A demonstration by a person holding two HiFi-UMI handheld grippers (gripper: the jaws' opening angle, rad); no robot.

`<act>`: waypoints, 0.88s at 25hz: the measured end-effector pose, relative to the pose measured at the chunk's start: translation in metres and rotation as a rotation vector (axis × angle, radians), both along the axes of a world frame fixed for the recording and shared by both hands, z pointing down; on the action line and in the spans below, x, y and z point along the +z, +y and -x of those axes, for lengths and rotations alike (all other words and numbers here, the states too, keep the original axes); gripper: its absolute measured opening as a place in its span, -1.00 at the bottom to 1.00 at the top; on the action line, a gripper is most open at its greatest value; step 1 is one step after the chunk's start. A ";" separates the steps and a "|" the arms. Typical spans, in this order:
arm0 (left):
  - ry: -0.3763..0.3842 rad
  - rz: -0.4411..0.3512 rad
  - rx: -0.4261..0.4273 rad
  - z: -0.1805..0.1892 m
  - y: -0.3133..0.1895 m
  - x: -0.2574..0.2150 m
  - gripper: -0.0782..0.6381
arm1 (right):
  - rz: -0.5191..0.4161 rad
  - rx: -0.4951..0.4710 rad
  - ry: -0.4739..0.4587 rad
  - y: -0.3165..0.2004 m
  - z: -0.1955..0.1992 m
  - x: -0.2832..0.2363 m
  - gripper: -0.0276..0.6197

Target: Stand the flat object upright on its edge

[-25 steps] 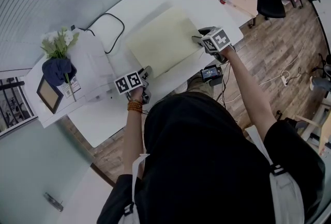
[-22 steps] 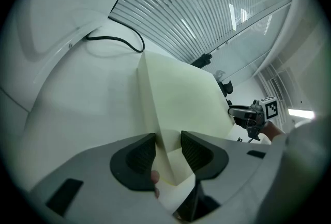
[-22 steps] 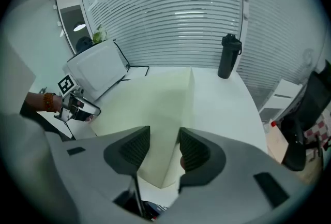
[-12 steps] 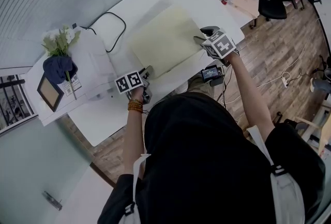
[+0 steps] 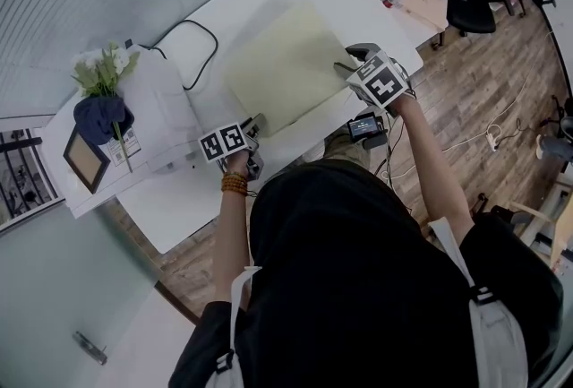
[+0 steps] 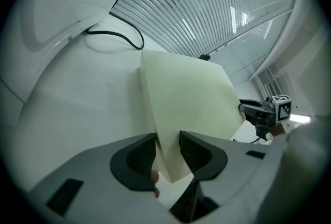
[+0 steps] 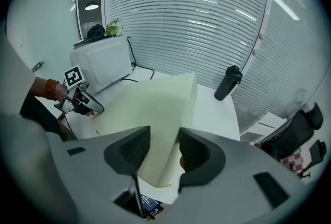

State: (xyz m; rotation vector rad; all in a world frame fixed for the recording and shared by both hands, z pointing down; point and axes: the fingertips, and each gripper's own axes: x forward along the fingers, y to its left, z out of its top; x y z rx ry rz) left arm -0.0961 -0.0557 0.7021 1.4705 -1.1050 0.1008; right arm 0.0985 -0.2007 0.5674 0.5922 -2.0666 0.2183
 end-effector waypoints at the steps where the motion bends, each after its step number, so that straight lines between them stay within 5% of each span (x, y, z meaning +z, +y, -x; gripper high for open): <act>1: 0.001 0.000 0.000 0.000 0.000 0.000 -0.39 | -0.005 -0.002 0.006 0.000 0.001 -0.002 -0.39; 22: 0.014 -0.005 0.013 -0.002 -0.001 0.001 -0.40 | -0.078 -0.075 0.109 0.019 0.021 -0.048 -0.41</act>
